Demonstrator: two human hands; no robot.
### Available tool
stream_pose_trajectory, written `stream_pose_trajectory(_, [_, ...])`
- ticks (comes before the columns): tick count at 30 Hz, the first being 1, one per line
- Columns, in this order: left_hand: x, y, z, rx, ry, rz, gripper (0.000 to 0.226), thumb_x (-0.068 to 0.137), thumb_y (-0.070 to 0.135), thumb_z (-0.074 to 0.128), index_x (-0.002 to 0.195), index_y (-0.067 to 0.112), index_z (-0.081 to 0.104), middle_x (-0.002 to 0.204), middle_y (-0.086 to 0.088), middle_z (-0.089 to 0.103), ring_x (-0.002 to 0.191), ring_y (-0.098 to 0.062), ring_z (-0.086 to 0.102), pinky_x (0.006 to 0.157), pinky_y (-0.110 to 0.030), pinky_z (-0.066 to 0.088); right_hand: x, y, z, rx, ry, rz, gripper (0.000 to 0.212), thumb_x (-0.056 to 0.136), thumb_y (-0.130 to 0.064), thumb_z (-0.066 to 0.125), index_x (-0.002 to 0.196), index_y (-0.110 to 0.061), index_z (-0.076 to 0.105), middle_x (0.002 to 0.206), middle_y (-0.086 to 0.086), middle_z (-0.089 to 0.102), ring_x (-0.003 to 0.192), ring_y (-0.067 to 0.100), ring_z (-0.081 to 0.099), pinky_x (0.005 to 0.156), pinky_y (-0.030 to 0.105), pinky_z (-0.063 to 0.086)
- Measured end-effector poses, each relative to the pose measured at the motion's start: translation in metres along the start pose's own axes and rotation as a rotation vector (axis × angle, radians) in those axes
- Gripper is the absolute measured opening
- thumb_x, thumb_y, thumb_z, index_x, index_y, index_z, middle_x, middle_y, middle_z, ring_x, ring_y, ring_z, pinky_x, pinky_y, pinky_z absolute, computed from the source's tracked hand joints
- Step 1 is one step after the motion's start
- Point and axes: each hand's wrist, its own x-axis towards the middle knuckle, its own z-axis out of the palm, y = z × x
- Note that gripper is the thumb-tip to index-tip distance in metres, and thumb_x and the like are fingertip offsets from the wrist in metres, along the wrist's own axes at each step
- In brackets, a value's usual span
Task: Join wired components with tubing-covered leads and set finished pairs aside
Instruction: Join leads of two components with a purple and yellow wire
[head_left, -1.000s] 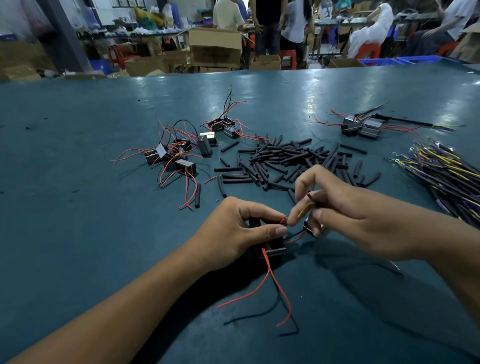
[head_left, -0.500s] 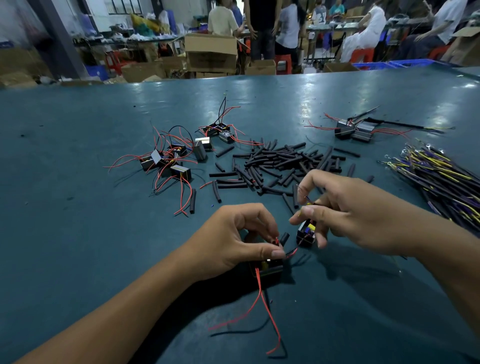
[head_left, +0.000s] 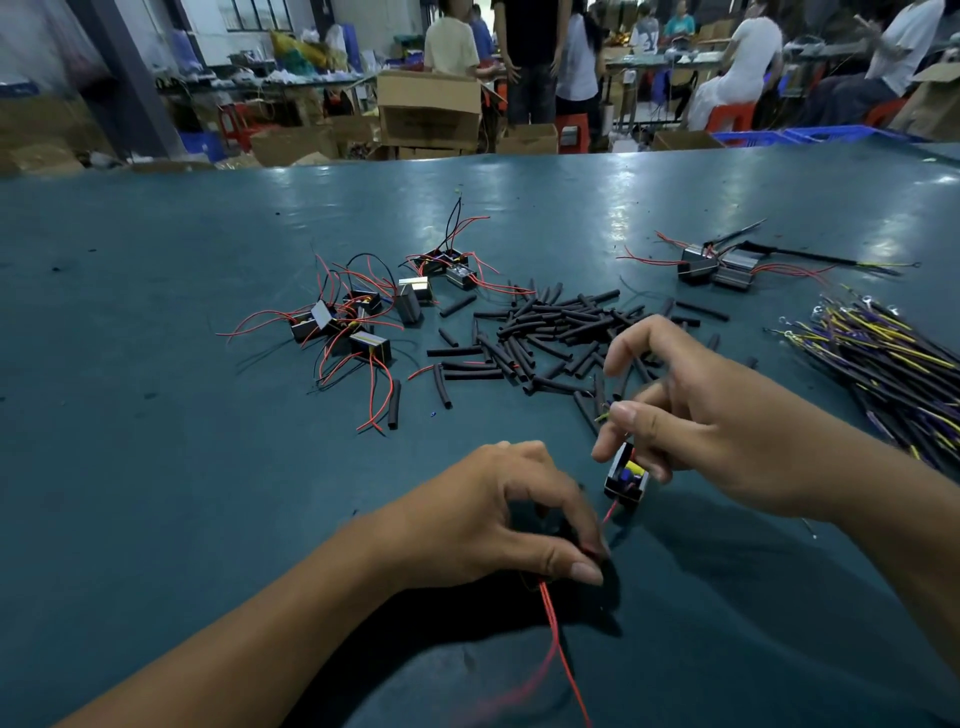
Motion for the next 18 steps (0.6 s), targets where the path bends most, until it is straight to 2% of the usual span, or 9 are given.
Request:
stream_pose_trajectory(3, [0.001, 0.0, 0.002, -0.02, -0.022, -0.001, 0.012, 0.081, 0.019, 0.081, 0.091, 0.014, 0.076, 0.09, 0.001, 0.074, 0.091, -0.02, 0.059, 0.084, -0.046, 0.047, 0.0, -0.002, 0.001, -0.087, -0.008, -0.048, 0.018, 0.103, -0.022, 0.048, 0.1, -0.039, 0.045, 0.087, -0.006, 0.076, 0.058, 0.012, 0.058, 0.06, 0.032, 0.053])
stream_pose_trajectory(7, [0.001, -0.003, -0.001, -0.094, -0.017, -0.04, 0.013, 0.081, 0.015, 0.081, 0.091, 0.01, 0.076, 0.088, -0.005, 0.072, 0.089, -0.02, 0.062, 0.08, -0.044, 0.051, 0.0, -0.001, 0.002, -0.1, -0.008, -0.045, 0.019, 0.102, -0.022, 0.049, 0.101, -0.041, 0.051, 0.088, -0.007, 0.074, 0.06, 0.011, 0.057, 0.063, 0.036, 0.052])
stream_pose_trajectory(10, [0.0, -0.005, -0.005, -0.123, 0.002, -0.077, 0.013, 0.08, 0.013, 0.082, 0.091, 0.01, 0.076, 0.087, -0.01, 0.07, 0.086, -0.027, 0.063, 0.08, -0.047, 0.051, 0.0, 0.0, 0.003, -0.105, -0.017, -0.049, 0.017, 0.102, -0.023, 0.05, 0.104, -0.04, 0.054, 0.088, -0.009, 0.074, 0.061, 0.009, 0.057, 0.062, 0.025, 0.05])
stream_pose_trajectory(14, [-0.002, -0.008, -0.014, -0.164, 0.01, -0.118, 0.014, 0.083, 0.012, 0.079, 0.094, 0.004, 0.077, 0.088, -0.004, 0.073, 0.089, -0.022, 0.063, 0.085, -0.039, 0.052, 0.001, 0.0, 0.006, -0.137, -0.021, -0.036, 0.017, 0.101, -0.023, 0.051, 0.103, -0.039, 0.054, 0.085, -0.01, 0.072, 0.064, 0.009, 0.058, 0.063, 0.02, 0.049])
stream_pose_trajectory(18, [-0.002, -0.012, -0.018, -0.184, 0.054, -0.13, 0.012, 0.085, 0.008, 0.076, 0.095, 0.001, 0.076, 0.093, -0.012, 0.073, 0.091, -0.032, 0.064, 0.086, -0.045, 0.052, 0.001, -0.001, 0.012, -0.121, -0.013, 0.003, 0.015, 0.101, -0.021, 0.053, 0.1, -0.036, 0.055, 0.082, -0.008, 0.07, 0.063, 0.004, 0.057, 0.062, 0.014, 0.045])
